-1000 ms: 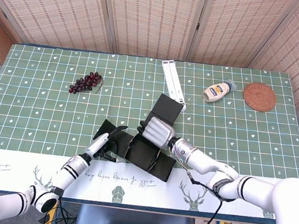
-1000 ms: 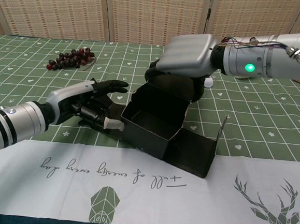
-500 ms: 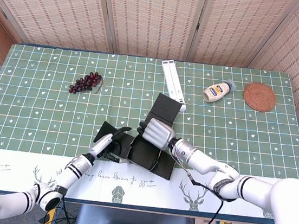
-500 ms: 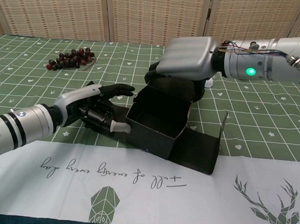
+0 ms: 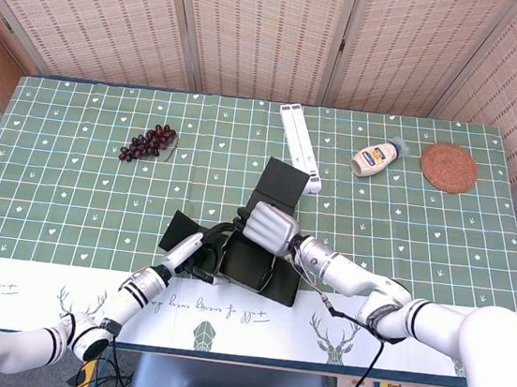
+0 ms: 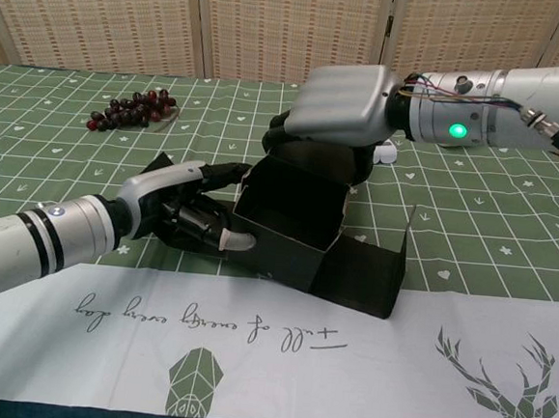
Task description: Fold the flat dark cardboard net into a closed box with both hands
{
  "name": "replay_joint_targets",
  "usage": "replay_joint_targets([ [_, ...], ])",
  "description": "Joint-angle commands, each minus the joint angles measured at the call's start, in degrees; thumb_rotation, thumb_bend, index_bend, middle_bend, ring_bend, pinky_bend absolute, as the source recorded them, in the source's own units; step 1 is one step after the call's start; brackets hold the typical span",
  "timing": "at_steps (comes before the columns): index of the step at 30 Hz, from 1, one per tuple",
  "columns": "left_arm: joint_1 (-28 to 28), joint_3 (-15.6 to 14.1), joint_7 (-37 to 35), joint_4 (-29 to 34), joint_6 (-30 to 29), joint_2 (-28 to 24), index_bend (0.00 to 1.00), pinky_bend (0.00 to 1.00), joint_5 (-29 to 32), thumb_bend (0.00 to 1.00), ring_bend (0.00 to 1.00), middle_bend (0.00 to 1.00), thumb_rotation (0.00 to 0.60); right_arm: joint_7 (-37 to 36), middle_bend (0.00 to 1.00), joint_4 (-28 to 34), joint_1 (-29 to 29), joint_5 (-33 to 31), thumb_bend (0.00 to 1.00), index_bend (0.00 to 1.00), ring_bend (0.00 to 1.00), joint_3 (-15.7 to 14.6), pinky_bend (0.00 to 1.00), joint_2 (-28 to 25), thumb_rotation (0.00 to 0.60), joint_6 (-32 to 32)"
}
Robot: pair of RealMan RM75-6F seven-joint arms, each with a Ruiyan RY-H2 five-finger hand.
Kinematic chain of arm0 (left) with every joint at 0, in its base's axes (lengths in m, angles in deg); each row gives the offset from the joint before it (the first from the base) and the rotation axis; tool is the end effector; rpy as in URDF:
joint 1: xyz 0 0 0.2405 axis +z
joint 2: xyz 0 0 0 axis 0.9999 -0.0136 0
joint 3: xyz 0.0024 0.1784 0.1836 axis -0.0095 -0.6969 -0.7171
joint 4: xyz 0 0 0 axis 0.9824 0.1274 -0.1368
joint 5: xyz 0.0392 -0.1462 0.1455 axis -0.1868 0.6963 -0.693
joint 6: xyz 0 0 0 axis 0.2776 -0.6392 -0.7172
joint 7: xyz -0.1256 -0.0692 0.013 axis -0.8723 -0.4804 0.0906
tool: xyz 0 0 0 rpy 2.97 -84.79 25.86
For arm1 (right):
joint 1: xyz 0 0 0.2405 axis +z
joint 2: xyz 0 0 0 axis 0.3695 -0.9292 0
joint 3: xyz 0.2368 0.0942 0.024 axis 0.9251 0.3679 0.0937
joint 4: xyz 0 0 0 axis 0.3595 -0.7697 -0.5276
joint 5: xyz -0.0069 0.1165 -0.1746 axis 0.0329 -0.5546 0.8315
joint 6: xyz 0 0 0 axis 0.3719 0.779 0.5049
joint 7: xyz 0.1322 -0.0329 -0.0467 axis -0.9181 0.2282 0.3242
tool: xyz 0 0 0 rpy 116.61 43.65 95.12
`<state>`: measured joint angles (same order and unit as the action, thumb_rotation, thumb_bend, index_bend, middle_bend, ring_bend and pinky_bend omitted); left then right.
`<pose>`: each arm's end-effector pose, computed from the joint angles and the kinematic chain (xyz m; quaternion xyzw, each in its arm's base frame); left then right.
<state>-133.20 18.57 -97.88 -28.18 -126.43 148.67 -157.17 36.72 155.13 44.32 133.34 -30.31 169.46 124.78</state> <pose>-0.1454 0.3370 -0.0982 -0.5560 -0.6660 -0.4832 0.1174 -0.0623 -0.3950 -0.0234 0.9082 0.0911 0.2404 0.3304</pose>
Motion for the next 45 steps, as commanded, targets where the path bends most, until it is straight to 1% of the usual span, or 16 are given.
replay_joint_targets([
  [1, -0.34, -0.05, -0.82, -0.13, 0.54, 0.08, 0.14, 0.9, 0.11, 0.11, 0.6, 0.08, 0.6, -0.47, 0.44, -0.68, 0.26, 0.74, 0.23, 0.41, 0.8, 0.01, 1.0, 0.64, 0.6, 0.3],
  [9, -0.98, -0.25, -4.29, 0.39, 1.46, -0.33, 0.16, 0.9, -0.04, 0.11, 0.6, 0.1, 0.6, -1.27, 0.44, -3.25, 1.11, 2.23, 0.23, 0.41, 0.8, 0.53, 1.0, 2.51, 0.6, 0.98],
  [18, -1.36, -0.8, -6.52, -0.21, 1.83, -0.29, 0.19, 0.9, -0.37, 0.11, 0.6, 0.13, 0.6, -1.99, 0.44, -5.67, 1.97, 3.3, 0.23, 0.41, 0.8, 1.1, 1.0, 4.53, 0.6, 1.72],
  [20, -1.34, -0.87, -6.84, -0.31, 1.76, -0.29, 0.2, 0.9, -0.37, 0.11, 0.61, 0.16, 0.6, -1.83, 0.42, -5.66, 2.0, 3.25, 0.23, 0.41, 0.8, 1.13, 1.0, 4.66, 0.6, 1.61],
  [22, -1.24, -0.97, -7.31, -0.31, 1.65, -0.37, 0.22, 0.9, -0.36, 0.11, 0.61, 0.17, 0.6, -1.48, 0.37, -5.25, 1.86, 2.79, 0.23, 0.38, 0.8, 1.24, 1.0, 4.55, 0.6, 1.29],
  [23, -1.16, -1.02, -7.57, -0.3, 1.56, -0.44, 0.22, 0.9, -0.34, 0.11, 0.61, 0.18, 0.6, -1.1, 0.33, -4.94, 1.74, 2.39, 0.23, 0.31, 0.8, 1.32, 1.0, 4.37, 0.6, 1.0],
  [24, -1.14, -1.1, -7.73, -0.28, 1.56, -0.52, 0.23, 0.9, -0.36, 0.11, 0.61, 0.18, 0.6, -0.73, 0.28, -4.63, 1.63, 1.99, 0.23, 0.2, 0.79, 1.4, 1.0, 4.22, 0.6, 0.71],
  [26, -1.06, -1.27, -8.01, -0.18, 1.47, -0.69, 0.23, 0.9, -0.46, 0.11, 0.61, 0.19, 0.6, 0.06, 0.22, -3.6, 1.36, 0.89, 0.23, 0.07, 0.78, 1.58, 1.0, 3.75, 0.6, -0.15],
  [27, -1.04, -1.38, -8.11, -0.12, 1.45, -0.79, 0.23, 0.9, -0.54, 0.11, 0.61, 0.19, 0.6, 0.41, 0.18, -3.09, 1.25, 0.35, 0.23, 0.02, 0.77, 1.69, 1.0, 3.51, 0.6, -0.56],
  [28, -1.03, -1.45, -8.27, -0.04, 1.44, -0.88, 0.23, 0.9, -0.59, 0.11, 0.61, 0.19, 0.6, 0.73, 0.14, -2.57, 1.15, -0.07, 0.23, 0.0, 0.76, 1.77, 1.0, 3.29, 0.6, -0.85],
  [30, -0.99, -1.58, -8.63, 0.13, 1.42, -1.04, 0.23, 0.9, -0.64, 0.11, 0.61, 0.19, 0.6, 1.31, 0.08, -1.34, 0.9, -0.89, 0.23, 0.0, 0.74, 1.87, 1.0, 2.72, 0.6, -1.35],
  [34, -0.98, -1.86, -9.26, 0.39, 1.35, -1.33, 0.23, 0.9, -0.87, 0.11, 0.61, 0.19, 0.6, 1.8, 0.01, 0.63, 0.33, -2.14, 0.23, 0.0, 0.72, 2.14, 1.0, 1.8, 0.6, -1.56],
  [40, -0.85, -2.19, -9.83, 0.83, 1.18, -1.81, 0.23, 0.9, -1.02, 0.11, 0.61, 0.19, 0.6, 1.16, 0.0, 2.11, -0.4, -2.72, 0.23, 0.0, 0.7, 2.38, 1.0, 0.78, 0.6, -0.82],
  [45, -0.26, -2.64, -11.58, 2.14, -0.07, -3.78, 0.23, 0.9, -1.78, 0.11, 0.61, 0.19, 0.6, -2.71, 0.0, 5.12, -2.44, -2.78, 0.23, 0.0, 0.69, 2.93, 1.0, -1.74, 0.6, 2.79],
])
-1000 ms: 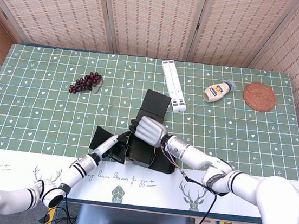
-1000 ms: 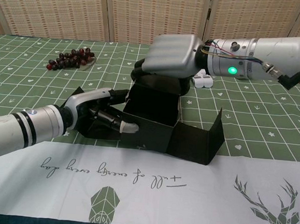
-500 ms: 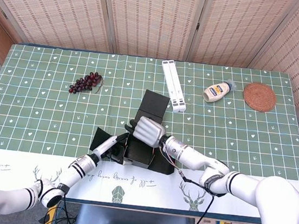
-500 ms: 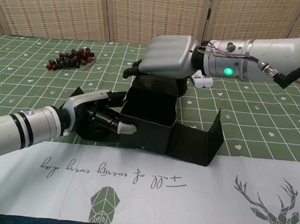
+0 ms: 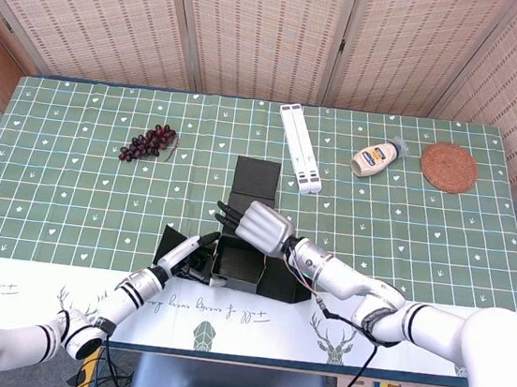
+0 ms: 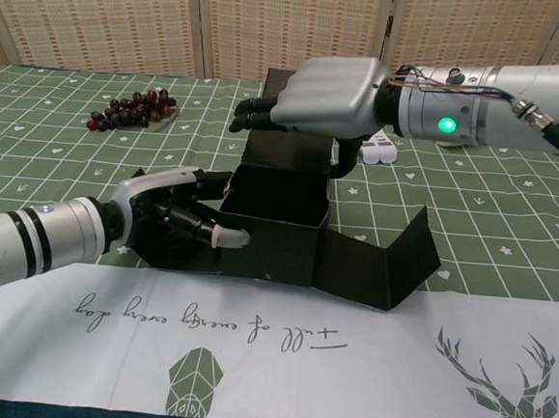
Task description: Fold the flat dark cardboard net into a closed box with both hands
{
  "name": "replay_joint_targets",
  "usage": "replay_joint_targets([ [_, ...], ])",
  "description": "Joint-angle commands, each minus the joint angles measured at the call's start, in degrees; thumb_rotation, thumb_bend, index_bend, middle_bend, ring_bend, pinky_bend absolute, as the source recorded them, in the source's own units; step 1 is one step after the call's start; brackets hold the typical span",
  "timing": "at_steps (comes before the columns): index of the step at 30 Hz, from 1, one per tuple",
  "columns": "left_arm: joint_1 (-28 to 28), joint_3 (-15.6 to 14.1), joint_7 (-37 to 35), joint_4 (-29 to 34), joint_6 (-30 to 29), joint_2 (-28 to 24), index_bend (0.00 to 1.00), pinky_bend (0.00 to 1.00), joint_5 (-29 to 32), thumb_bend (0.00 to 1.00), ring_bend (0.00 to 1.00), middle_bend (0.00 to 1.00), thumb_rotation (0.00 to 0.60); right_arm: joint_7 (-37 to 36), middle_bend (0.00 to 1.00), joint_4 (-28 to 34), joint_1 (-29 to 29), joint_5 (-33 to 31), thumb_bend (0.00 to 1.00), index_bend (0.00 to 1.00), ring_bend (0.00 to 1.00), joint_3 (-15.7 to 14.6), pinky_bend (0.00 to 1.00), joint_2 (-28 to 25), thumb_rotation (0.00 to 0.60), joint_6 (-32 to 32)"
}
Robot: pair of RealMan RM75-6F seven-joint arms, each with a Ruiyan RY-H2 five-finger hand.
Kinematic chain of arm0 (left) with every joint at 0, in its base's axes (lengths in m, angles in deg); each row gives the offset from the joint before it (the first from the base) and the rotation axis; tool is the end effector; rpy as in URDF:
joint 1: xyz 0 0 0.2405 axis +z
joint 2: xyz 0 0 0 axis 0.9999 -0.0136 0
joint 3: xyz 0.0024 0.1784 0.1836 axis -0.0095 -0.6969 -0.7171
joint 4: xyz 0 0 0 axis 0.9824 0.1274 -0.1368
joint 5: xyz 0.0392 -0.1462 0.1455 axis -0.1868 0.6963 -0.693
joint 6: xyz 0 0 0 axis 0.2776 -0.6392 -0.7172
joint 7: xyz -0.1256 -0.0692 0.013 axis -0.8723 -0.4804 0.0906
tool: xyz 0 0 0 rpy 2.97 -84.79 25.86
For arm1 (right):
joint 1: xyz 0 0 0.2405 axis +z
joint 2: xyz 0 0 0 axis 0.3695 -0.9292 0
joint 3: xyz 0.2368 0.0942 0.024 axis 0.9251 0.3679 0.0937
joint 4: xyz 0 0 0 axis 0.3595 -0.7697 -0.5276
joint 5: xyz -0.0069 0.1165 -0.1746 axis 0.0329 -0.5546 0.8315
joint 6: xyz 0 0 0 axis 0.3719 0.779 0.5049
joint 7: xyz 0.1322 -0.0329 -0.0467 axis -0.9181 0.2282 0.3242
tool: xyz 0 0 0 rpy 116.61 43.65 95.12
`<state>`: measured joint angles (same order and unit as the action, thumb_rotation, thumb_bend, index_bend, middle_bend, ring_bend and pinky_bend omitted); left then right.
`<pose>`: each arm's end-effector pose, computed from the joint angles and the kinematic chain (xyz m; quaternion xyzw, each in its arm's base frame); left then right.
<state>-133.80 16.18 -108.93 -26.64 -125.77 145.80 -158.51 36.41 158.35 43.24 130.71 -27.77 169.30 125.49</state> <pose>-0.1532 0.3348 -0.0910 -0.5190 -0.7095 -0.4708 0.0744 -0.0512 -0.3886 -0.0216 0.9018 0.0490 0.2744 0.3302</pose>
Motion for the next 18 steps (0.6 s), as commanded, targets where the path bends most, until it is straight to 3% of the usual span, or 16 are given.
replay_joint_targets([
  [1, 0.52, -0.35, -0.64, 0.91, -1.13, -1.45, 0.23, 0.9, -0.61, 0.11, 0.61, 0.19, 0.6, -3.43, 0.0, 2.66, -1.85, -0.13, 0.23, 0.0, 0.69, 0.48, 1.0, -2.26, 0.6, 2.88],
  [11, 3.27, -0.86, -3.35, 6.24, -4.42, -9.67, 0.23, 0.9, -0.44, 0.11, 0.57, 0.19, 0.6, -13.43, 0.0, 8.6, -10.7, -1.15, 0.23, 0.0, 0.69, 1.27, 1.0, -8.7, 0.6, 15.31],
  [18, 4.49, 0.04, -6.14, 10.13, -4.74, -15.61, 0.23, 0.9, 1.06, 0.11, 0.56, 0.19, 0.6, -20.94, 0.0, 8.49, -17.54, -3.09, 0.25, 0.0, 0.69, 1.53, 1.0, -9.19, 0.6, 22.84],
])
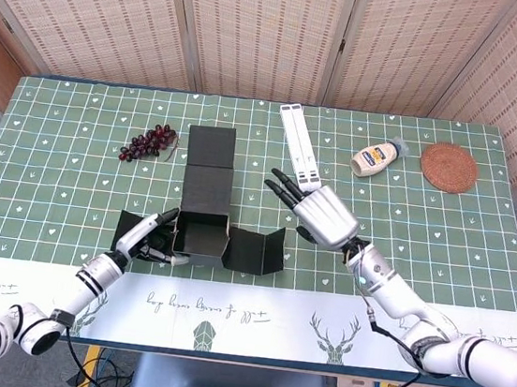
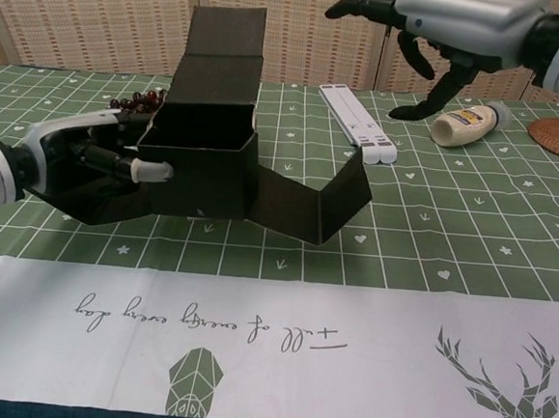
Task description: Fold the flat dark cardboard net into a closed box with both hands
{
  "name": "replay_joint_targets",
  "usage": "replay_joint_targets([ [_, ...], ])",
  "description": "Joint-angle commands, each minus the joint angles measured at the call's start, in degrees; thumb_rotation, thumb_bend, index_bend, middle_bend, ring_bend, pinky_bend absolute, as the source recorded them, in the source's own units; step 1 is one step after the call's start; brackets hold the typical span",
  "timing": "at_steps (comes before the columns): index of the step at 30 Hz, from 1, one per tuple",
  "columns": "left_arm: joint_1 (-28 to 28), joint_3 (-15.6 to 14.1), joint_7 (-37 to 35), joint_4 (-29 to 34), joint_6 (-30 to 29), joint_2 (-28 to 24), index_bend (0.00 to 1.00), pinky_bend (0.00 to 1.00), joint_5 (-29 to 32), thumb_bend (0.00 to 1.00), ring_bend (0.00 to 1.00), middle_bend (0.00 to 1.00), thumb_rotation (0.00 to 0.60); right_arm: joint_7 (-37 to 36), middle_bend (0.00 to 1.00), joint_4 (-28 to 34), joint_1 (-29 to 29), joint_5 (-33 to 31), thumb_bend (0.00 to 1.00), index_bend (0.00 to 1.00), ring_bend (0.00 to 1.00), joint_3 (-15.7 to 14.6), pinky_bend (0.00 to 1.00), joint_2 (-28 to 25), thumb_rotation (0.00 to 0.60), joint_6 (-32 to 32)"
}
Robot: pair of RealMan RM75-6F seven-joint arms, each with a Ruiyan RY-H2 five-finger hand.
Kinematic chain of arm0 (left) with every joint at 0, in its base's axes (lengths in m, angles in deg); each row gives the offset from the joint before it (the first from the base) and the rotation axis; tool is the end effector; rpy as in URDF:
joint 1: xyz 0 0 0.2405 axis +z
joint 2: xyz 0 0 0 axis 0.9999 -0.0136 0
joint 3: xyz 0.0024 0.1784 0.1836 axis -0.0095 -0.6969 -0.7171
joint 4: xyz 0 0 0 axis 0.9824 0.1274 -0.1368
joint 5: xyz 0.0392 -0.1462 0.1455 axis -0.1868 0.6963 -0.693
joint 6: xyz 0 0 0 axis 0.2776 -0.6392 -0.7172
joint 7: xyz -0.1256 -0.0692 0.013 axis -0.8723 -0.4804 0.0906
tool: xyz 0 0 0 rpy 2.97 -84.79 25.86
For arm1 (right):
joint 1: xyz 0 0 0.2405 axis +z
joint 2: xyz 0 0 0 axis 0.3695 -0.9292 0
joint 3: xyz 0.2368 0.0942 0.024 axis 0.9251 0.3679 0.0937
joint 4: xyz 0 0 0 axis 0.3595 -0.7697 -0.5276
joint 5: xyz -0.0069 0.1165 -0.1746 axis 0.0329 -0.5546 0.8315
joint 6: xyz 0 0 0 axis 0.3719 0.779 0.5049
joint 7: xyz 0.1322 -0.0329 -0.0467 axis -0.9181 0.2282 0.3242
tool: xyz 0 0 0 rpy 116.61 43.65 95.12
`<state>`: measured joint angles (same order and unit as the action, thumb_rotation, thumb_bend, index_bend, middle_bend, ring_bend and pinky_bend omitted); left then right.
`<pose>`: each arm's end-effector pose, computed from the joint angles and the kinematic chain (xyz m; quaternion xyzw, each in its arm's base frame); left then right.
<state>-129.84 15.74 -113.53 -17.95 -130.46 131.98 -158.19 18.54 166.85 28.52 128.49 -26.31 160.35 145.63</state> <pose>-0.1918 0.3450 -0.0114 -0.4781 -0.7081 -0.5095 0.1021 -0.1109 -0.3727 0.0634 0.7970 -0.1600 0.4353 0.3870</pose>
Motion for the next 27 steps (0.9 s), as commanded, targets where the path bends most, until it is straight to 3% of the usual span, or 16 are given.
replay_joint_targets([
  [1, 0.56, 0.64, -2.07, 1.82, 0.07, -2.44, 0.23, 0.9, 0.88, 0.11, 0.56, 0.19, 0.6, -3.82, 0.0, -0.21, -3.49, -0.85, 0.25, 0.0, 0.69, -0.05, 1.0, -0.05, 0.6, 3.31],
  [6, 0.49, 1.54, -5.92, 3.83, 1.14, -5.5, 0.23, 0.9, 1.53, 0.11, 0.56, 0.19, 0.6, -6.82, 0.01, -1.84, -6.45, -0.45, 0.25, 0.0, 0.69, -0.19, 1.0, 2.36, 0.6, 6.69],
  [14, -0.38, 3.08, -11.48, 7.37, 3.2, -8.99, 0.22, 0.9, 1.95, 0.11, 0.56, 0.19, 0.6, -8.2, 0.02, -8.11, -7.76, -0.78, 0.1, 0.0, 0.68, 1.85, 1.0, 11.81, 0.6, 9.95],
  [27, -1.73, 4.14, -15.41, 11.72, 5.74, -12.92, 0.22, 0.9, 1.42, 0.11, 0.56, 0.19, 0.6, -9.2, 0.0, -22.02, -4.89, 3.03, 0.08, 0.0, 0.63, 5.35, 1.0, 28.18, 0.6, 15.99],
])
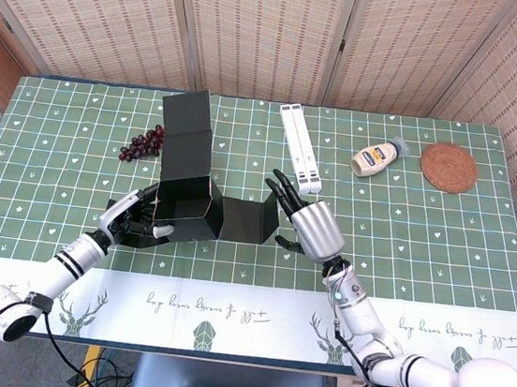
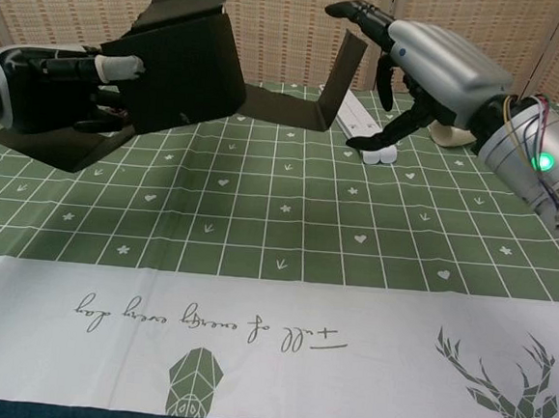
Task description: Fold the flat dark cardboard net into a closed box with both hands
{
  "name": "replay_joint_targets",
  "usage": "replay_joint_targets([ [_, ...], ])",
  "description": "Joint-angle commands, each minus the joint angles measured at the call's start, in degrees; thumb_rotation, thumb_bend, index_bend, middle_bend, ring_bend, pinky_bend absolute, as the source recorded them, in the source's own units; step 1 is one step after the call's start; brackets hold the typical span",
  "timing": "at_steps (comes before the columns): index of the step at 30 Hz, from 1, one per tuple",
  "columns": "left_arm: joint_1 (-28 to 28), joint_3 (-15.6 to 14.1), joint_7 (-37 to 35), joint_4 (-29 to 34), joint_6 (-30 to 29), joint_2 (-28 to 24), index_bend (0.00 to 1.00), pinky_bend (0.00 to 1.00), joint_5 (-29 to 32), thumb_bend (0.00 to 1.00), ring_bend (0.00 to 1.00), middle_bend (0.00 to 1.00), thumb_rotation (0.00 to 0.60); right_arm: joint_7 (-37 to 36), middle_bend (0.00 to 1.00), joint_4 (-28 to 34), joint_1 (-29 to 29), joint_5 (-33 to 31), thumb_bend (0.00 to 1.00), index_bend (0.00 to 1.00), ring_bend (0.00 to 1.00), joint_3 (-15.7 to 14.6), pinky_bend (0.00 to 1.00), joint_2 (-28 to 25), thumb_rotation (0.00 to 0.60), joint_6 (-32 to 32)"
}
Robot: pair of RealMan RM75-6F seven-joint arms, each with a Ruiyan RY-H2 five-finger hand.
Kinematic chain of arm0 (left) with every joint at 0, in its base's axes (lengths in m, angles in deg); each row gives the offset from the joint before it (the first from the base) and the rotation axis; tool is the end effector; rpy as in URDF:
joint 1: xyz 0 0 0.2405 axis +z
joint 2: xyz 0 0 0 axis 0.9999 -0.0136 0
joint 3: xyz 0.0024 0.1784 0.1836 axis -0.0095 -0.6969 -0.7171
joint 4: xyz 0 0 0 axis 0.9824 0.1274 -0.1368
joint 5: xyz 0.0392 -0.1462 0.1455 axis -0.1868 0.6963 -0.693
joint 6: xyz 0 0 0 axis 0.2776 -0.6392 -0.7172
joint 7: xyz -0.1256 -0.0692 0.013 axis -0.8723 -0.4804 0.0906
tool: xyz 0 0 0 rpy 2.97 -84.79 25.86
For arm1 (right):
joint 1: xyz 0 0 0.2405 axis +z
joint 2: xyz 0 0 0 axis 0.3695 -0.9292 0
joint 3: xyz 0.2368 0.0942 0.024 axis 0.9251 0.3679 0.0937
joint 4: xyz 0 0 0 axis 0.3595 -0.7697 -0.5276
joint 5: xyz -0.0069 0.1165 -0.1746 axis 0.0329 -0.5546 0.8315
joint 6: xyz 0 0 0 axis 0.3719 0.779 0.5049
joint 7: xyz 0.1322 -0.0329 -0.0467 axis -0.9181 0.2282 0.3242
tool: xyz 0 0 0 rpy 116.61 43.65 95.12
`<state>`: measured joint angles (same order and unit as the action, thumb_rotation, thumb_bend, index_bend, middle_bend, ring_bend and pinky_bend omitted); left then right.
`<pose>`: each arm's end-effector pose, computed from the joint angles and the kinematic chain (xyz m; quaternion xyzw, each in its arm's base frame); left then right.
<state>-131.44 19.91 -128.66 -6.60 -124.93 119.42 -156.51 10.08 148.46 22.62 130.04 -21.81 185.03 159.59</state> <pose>-0.1721 0.3600 0.0463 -0.3839 -0.7655 -0.5149 0.0383 -0.1131 -0.3559 -0.0119 0.6798 -0.2478 0.5727 0.3853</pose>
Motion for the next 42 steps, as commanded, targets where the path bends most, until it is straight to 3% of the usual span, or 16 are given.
replay_joint_targets([
  [1, -0.15, -0.09, -0.41, 0.58, 0.27, -0.52, 0.22, 0.9, -0.4, 0.11, 0.56, 0.19, 0.6, -1.09, 0.0, -4.84, 1.17, 1.85, 0.08, 0.0, 0.63, 0.88, 1.0, 4.53, 0.6, 2.54],
  [8, -0.51, -1.51, 0.06, 0.47, 0.91, -1.13, 0.22, 0.9, -2.24, 0.11, 0.56, 0.19, 0.6, -5.05, 0.0, -13.89, 2.79, 4.71, 0.14, 0.0, 0.61, 2.19, 1.0, 11.1, 0.6, 8.39],
  [13, -0.99, -3.04, 1.07, -1.04, 1.0, -1.05, 0.22, 0.9, -4.32, 0.11, 0.56, 0.19, 0.6, -5.74, 0.0, -16.1, 3.27, 6.14, 0.16, 0.0, 0.61, 1.91, 1.0, 11.62, 0.6, 10.21],
  [27, -3.37, -6.65, 6.65, -5.09, 2.22, 1.57, 0.22, 0.9, -7.33, 0.11, 0.57, 0.19, 0.6, -0.77, 0.03, -11.0, 3.26, 8.86, 0.16, 0.0, 0.61, -0.88, 1.0, 7.65, 0.6, 8.93],
  [36, -3.9, -7.68, 9.04, -5.85, 1.74, 2.23, 0.23, 0.9, -7.3, 0.11, 0.57, 0.19, 0.6, 1.79, 0.04, -7.8, 2.7, 10.59, 0.16, 0.0, 0.61, -2.63, 1.0, 3.29, 0.6, 7.94],
  [42, -4.35, -8.13, 9.65, -5.76, 1.79, 2.57, 0.23, 0.9, -7.16, 0.11, 0.57, 0.19, 0.6, 1.05, 0.04, -7.6, 2.88, 10.21, 0.16, 0.0, 0.61, -2.41, 1.0, 3.4, 0.6, 6.94],
])
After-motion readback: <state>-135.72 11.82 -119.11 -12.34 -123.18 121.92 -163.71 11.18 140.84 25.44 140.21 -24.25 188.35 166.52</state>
